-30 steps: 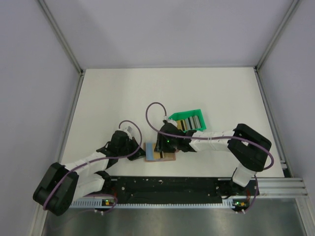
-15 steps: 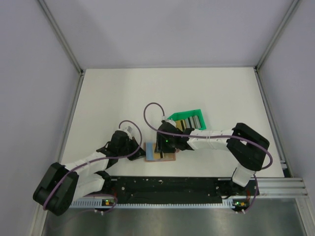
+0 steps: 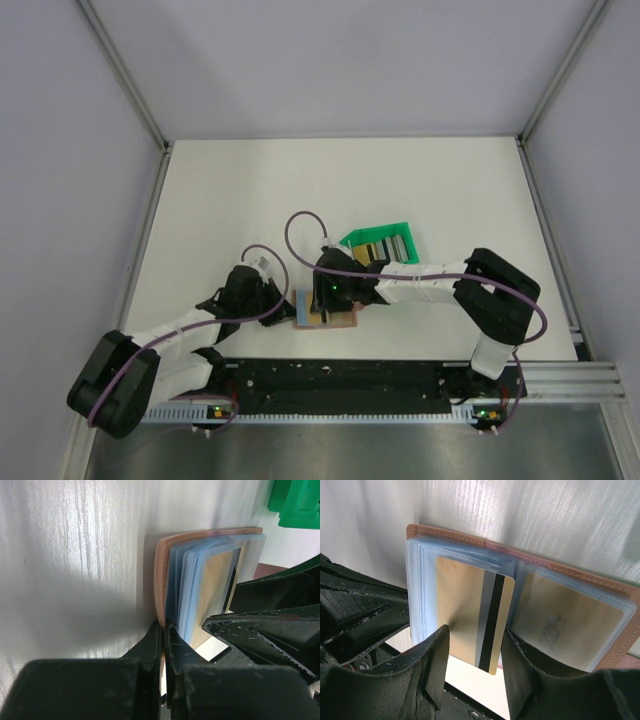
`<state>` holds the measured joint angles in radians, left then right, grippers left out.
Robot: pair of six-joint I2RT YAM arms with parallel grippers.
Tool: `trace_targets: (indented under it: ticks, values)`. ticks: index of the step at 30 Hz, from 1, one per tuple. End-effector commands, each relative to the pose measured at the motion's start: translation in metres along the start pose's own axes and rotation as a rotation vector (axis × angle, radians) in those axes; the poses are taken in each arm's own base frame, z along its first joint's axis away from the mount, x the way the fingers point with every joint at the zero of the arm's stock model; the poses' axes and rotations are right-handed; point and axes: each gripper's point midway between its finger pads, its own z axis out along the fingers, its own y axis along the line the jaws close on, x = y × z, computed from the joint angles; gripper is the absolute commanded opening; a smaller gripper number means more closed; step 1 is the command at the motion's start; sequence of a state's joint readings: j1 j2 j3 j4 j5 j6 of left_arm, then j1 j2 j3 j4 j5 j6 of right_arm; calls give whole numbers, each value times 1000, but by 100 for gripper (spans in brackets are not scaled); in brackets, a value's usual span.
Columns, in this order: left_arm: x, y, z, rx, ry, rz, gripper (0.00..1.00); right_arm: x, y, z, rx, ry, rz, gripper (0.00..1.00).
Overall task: Put the credit cards into the card holder
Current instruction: Insert the credit card into the card slot.
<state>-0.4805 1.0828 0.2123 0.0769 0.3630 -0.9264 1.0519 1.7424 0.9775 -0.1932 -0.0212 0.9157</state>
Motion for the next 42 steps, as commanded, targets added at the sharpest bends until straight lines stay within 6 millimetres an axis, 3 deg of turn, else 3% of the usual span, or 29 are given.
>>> trace_targets:
  ticks: [1, 12, 19, 27, 32, 42]
  values:
    - [7, 20, 2, -68, 9, -4, 0, 9, 3, 2, 8, 26, -14, 45]
    - [7, 22, 2, -76, 10, -3, 0, 5, -24, -1, 127, -16, 24, 51]
    - [8, 22, 2, -77, 10, -3, 0, -8, -35, -15, 181, -101, 38, 57]
    - [7, 22, 2, -75, 9, -3, 0, -3, -29, -12, 146, -78, 39, 58]
    - [8, 22, 2, -77, 9, -6, 0, -1, -12, -7, 54, -51, 20, 53]
    - [7, 22, 2, -76, 8, -7, 0, -4, 15, -12, -66, -63, -21, 28]
